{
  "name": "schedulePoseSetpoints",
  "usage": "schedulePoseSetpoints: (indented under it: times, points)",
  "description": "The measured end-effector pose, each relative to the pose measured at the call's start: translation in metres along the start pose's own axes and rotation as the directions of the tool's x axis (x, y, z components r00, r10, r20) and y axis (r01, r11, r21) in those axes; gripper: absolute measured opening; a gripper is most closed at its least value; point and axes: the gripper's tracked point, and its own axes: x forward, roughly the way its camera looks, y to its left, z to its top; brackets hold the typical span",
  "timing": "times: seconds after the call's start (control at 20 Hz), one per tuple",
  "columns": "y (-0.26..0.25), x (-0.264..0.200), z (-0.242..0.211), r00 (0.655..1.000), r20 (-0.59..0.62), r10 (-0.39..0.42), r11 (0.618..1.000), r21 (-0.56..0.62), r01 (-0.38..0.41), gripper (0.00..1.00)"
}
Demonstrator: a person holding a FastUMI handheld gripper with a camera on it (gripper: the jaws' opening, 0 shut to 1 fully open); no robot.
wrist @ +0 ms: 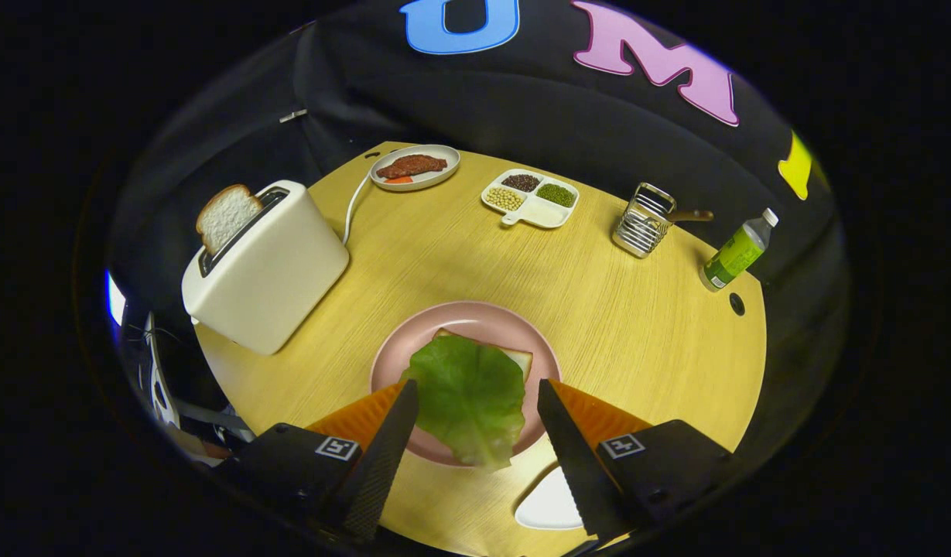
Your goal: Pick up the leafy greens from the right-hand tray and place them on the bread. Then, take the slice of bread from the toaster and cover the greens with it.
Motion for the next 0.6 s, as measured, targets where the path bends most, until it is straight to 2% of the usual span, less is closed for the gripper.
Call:
schedulePoseSetpoints:
  times: [0.2, 0.35, 0.6]
  points:
    - [0.045, -0.041, 0.037, 0.992, 0.100, 0.076, 0.997, 0.007, -0.077, 0.99]
    - [0.096, -0.068, 0.073, 0.973, 0.168, 0.159, 0.987, -0.011, -0.160, 0.99]
    - [0.178, -0.079, 0.128, 0.953, 0.202, 0.227, 0.973, -0.002, -0.231, 0.99]
